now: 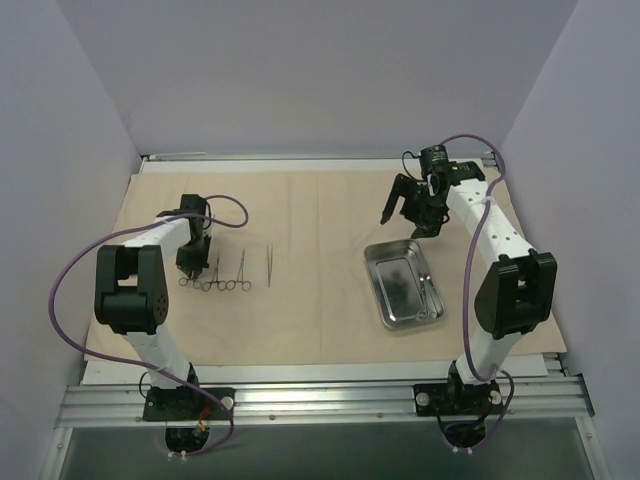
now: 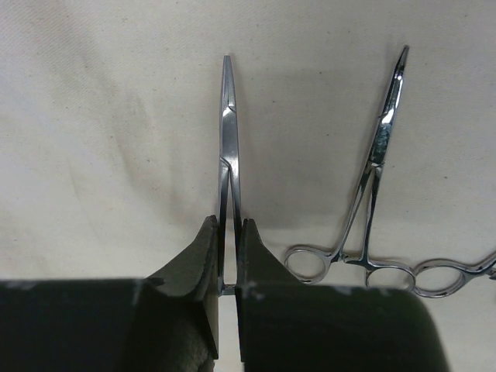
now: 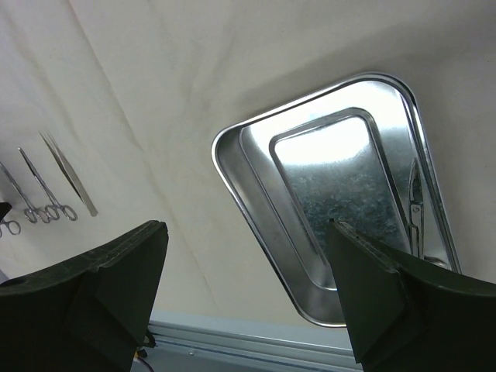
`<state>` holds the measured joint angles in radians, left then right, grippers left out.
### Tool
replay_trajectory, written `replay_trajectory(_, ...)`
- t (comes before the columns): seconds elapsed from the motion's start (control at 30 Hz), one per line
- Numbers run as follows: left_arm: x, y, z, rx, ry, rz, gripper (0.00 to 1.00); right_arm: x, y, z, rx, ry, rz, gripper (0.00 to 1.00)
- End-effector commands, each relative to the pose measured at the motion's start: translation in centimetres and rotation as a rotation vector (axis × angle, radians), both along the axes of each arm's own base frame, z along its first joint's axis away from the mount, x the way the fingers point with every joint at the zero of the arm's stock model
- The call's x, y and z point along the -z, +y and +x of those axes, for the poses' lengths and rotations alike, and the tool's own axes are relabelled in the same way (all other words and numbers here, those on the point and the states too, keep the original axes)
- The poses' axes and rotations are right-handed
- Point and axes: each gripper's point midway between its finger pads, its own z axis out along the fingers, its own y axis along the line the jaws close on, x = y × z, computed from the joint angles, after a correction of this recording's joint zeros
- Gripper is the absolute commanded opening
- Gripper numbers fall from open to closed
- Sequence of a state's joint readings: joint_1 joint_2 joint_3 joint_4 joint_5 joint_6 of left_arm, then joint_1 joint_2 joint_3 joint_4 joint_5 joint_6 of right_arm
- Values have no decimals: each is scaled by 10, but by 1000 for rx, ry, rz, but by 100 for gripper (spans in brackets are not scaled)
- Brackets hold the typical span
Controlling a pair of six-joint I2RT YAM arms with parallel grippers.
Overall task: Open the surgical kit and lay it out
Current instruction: Place the medical item in the surgical kit.
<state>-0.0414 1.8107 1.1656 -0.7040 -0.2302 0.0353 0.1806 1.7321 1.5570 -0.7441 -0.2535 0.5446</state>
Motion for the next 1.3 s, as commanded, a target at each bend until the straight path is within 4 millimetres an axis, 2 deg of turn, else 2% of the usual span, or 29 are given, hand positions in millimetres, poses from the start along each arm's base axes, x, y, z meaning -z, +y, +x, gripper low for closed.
replay_trajectory(0.0,-13,8,25,-8,-84,16,2,-5,-5,-1,-8,13,1,86)
replay_trajectory(0.27,-4,13,28,-15,-56,28,3,1,-6,1,-13,32,8,86)
replay_trajectory(0.5,1,14,27,-23,-37,29,13,3,-6,2,-17,36,14,86)
replay_trajectory(0.63,4,15,24,-35,-25,30,22,4,-7,1,-18,39,15,86)
replay_trajectory(0.7,5,15,23,-36,-22,24,23,4,-7,1,-19,42,16,86)
replay_trajectory(1.1,1,16,19,-49,-33,23,36,4,-12,-4,-32,39,-7,86)
replay_trajectory(1.27,-16,20,24,-72,-64,45,39,6,-14,-8,-44,44,-17,85)
